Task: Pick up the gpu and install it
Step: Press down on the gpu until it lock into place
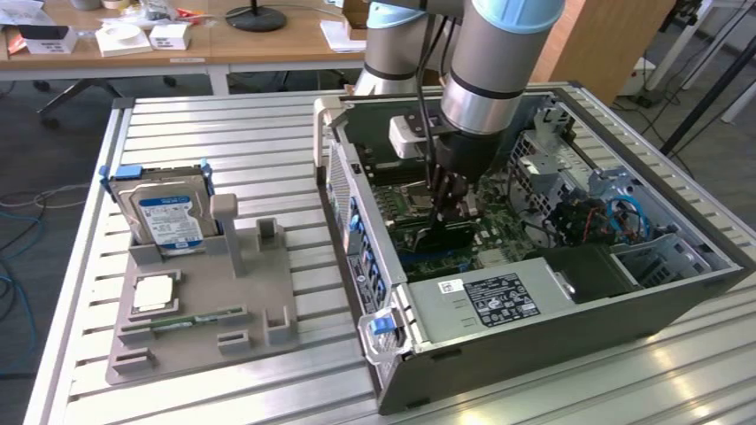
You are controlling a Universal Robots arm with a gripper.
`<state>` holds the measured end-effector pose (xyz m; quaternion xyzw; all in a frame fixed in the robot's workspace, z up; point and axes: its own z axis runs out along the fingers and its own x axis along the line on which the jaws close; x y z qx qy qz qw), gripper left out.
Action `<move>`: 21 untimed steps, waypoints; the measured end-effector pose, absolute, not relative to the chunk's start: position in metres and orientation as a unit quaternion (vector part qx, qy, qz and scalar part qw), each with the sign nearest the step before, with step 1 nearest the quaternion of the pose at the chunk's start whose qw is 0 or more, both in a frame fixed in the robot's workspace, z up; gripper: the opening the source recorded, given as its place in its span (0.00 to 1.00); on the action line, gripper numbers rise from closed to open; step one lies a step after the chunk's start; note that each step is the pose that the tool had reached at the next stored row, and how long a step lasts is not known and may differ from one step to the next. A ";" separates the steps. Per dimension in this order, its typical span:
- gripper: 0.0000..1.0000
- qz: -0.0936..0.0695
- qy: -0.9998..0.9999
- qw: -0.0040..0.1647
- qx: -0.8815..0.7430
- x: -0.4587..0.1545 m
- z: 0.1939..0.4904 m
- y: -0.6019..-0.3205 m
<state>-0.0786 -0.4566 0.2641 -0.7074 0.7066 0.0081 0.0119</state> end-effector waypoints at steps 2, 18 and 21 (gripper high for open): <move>0.10 0.008 0.707 0.012 -0.707 -0.079 0.264 -0.457; 0.10 0.008 0.707 0.012 -0.707 -0.079 0.262 -0.457; 0.10 0.008 0.707 0.012 -0.707 -0.080 0.262 -0.457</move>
